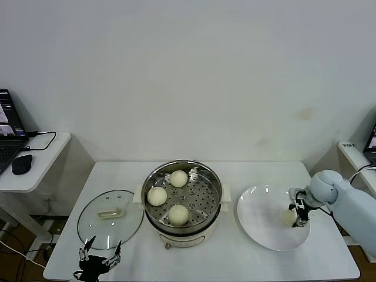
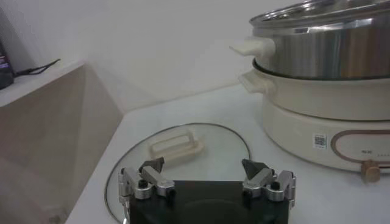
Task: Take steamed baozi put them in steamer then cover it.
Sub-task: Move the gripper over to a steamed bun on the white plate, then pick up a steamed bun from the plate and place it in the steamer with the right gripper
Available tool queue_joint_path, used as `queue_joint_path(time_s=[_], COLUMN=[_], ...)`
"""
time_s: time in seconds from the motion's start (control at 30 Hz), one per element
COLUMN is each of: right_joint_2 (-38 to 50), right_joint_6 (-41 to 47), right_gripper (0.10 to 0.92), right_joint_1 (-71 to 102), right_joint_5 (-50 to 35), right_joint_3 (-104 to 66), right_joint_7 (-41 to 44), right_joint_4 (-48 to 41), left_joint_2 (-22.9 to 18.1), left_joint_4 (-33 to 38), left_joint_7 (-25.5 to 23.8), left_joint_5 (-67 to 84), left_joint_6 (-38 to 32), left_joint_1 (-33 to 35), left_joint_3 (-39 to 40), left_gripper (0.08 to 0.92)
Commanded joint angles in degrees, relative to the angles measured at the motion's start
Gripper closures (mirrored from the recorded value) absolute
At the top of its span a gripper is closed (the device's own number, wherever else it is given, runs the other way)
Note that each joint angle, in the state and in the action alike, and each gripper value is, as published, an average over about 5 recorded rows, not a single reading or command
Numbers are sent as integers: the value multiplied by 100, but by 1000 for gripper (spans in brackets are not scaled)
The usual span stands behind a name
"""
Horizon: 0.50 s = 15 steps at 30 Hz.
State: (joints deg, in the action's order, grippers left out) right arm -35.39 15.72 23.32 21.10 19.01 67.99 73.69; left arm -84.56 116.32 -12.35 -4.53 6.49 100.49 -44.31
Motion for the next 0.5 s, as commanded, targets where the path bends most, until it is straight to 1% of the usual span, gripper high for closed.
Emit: queue_joint_path(time_s=[0.03,0.17,0.3,0.5], right_joint_2=[77,291,517,582], right_joint_6=[56,175,343,771], right_gripper=[395,397,397,397], right_joint_1=[-87,-493,-1461,-3389], right_joint_5=[-190,-479,-941,-2197], right_joint_3=[39,297,919,2311], right_joint_7=[45,115,258,521], right_joint_4=[66,310,605,972], left_joint_2=[11,23,22,-39], left_joint_4=[7,33,67,176], left_joint_7=[1,0,1,21], left_joint_5=[0,1,2,-67], left_joint_6=[0,-1,-2,-22], left_joint_1=[2,2,-23,-86], left_joint_3=[4,30,42,-33], left_gripper=[177,177,177,177])
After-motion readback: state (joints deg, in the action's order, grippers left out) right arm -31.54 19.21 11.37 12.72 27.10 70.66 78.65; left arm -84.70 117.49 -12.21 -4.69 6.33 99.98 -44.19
